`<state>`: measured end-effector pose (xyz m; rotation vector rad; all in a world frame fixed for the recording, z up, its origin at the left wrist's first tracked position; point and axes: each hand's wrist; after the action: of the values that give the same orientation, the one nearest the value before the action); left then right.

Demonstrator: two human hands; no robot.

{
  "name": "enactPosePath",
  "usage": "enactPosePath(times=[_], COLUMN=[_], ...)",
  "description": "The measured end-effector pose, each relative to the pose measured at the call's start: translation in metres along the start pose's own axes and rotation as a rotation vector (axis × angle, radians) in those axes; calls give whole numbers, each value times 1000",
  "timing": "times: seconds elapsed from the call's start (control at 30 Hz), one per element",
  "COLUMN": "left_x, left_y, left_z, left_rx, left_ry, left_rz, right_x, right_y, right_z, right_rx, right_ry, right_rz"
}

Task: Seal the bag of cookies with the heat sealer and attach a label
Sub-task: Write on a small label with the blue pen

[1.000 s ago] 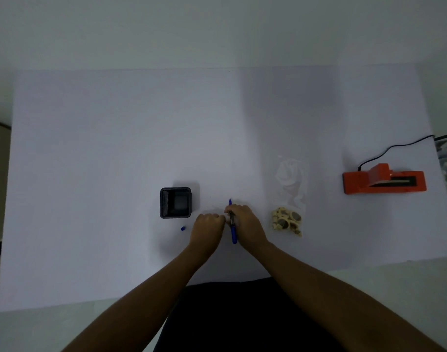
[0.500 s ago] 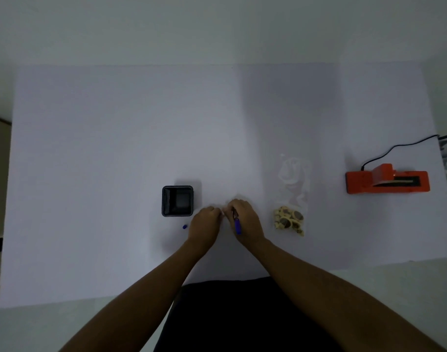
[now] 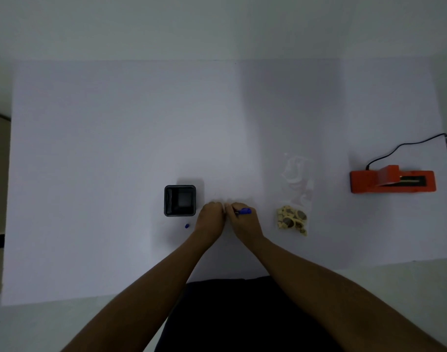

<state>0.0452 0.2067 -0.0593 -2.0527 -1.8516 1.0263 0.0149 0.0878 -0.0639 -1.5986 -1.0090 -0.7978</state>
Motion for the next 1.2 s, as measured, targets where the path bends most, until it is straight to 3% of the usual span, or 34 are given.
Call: enactPosePath(times=[0.7,1.2], left_x=[-1,-3], left_y=[4,3], left_z=[-5,-5], left_rx=[74,68], left_ry=[95,9], left_rz=[47,-55], right_x=[-4,-8], right_y=[9,10], right_z=[0,-3], right_rx=[-23,7], right_ry=[-172,-252], right_rz=[-132,-199])
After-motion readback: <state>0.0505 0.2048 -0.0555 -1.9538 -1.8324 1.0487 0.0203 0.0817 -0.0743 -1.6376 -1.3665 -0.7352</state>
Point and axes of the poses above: each hand's wrist, its own y-axis towards the middle knuckle, its own z-axis out of the palm, x = y × z, and after that the axes turned 13 degrees about y, right-handed
